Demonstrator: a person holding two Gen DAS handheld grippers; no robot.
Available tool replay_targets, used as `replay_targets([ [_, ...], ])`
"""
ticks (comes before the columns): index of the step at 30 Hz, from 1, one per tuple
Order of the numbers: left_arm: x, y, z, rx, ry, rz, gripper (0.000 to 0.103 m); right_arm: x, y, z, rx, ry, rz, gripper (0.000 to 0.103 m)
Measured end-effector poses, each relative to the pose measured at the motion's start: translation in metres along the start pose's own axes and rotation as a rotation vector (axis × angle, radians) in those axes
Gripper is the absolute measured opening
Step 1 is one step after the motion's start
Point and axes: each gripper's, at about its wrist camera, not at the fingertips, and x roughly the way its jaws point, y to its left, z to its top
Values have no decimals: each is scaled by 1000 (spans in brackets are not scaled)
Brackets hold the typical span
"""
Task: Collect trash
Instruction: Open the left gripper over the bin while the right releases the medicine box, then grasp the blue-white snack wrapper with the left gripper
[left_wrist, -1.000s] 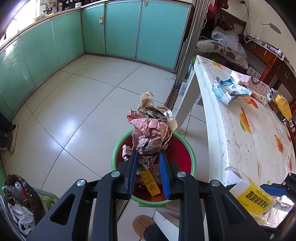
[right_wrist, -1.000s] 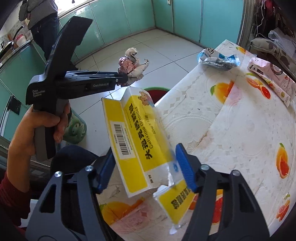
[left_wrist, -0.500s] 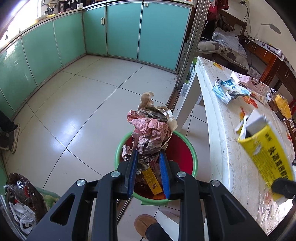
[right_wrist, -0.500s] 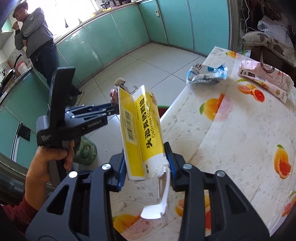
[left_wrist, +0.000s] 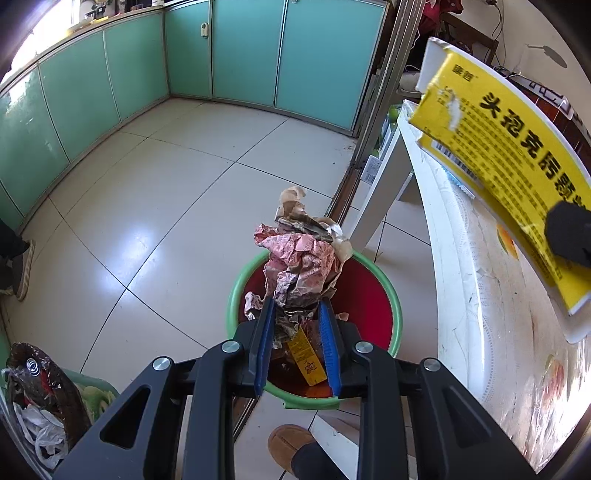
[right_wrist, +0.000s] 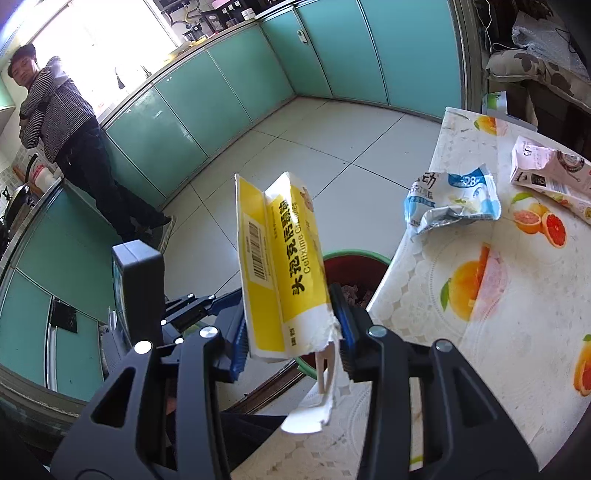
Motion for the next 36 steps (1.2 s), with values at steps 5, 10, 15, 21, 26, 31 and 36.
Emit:
replay_targets([
  [5, 4, 3, 2, -10, 4, -6, 23, 13, -1, 7, 5, 5, -31, 42],
  [10, 6, 5, 4, -15, 2, -4, 23, 17, -7, 8, 19, 3, -46, 47],
  [15, 1, 4, 3, -28, -20, 4, 57, 11, -12, 10, 25, -22, -63, 53],
  [21, -7, 11, 19, -154, -104, -20, 76, -14, -34, 5, 81, -85, -50, 70],
  [26, -12, -3, 46, -176, -141, -29, 76, -41, -52, -3, 35, -95, -96, 72],
  [31, -28, -51, 60, -37, -163, -44, 84, -81, -100, 9, -12, -133, -216, 81],
  [36, -20, -90, 76, 6, -136, -120, 86, -117, -164, 18, 33, -155, -318, 81],
])
